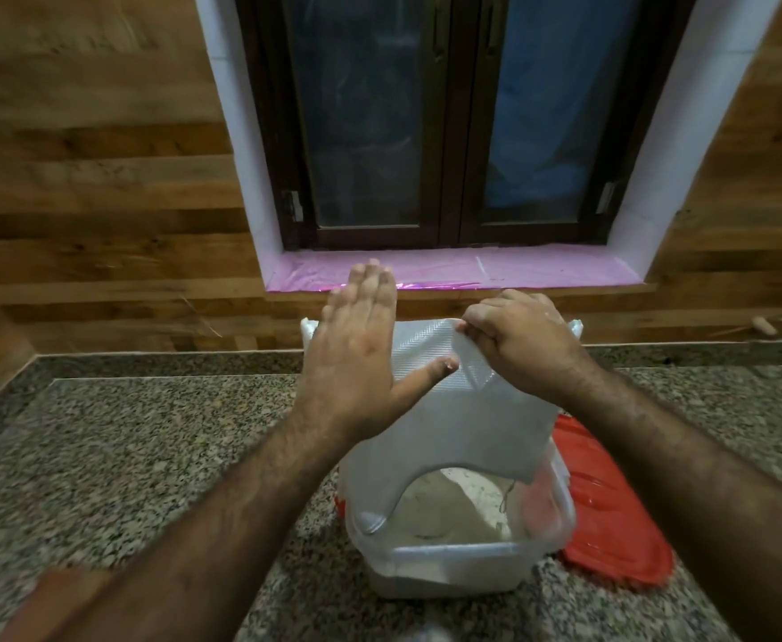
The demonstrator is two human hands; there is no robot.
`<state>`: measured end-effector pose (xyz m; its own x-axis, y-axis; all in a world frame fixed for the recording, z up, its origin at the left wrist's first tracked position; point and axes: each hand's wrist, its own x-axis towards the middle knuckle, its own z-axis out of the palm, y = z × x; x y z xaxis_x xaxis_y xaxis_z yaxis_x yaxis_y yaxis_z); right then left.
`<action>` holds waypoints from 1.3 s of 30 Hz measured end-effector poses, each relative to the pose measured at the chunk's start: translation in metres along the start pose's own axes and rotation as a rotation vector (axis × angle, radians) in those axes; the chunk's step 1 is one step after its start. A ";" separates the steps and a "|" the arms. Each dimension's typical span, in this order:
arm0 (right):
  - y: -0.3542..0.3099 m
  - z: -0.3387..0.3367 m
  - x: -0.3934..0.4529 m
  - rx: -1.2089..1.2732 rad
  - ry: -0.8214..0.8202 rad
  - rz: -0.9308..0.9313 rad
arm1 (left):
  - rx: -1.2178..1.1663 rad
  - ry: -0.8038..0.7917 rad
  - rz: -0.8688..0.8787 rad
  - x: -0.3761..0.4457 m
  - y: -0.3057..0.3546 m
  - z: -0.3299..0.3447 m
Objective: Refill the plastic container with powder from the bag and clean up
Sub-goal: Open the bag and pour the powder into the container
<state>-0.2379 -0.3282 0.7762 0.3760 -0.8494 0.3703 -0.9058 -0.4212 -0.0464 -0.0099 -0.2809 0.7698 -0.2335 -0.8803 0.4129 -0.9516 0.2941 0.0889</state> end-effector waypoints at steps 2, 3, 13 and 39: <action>-0.001 -0.003 0.000 0.013 -0.001 0.014 | 0.044 -0.091 0.013 0.002 0.001 0.002; -0.001 -0.003 0.000 0.010 -0.007 0.012 | 0.051 -0.119 0.009 0.003 0.003 0.002; -0.003 -0.003 -0.002 0.027 -0.030 0.007 | 0.008 -0.097 -0.002 -0.001 0.009 0.005; 0.001 0.001 -0.002 0.083 0.091 -0.041 | -0.177 0.104 0.049 0.006 0.005 0.012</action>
<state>-0.2392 -0.3276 0.7743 0.3894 -0.8002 0.4561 -0.8696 -0.4827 -0.1045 -0.0185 -0.2889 0.7618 -0.2482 -0.8230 0.5110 -0.8875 0.4046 0.2205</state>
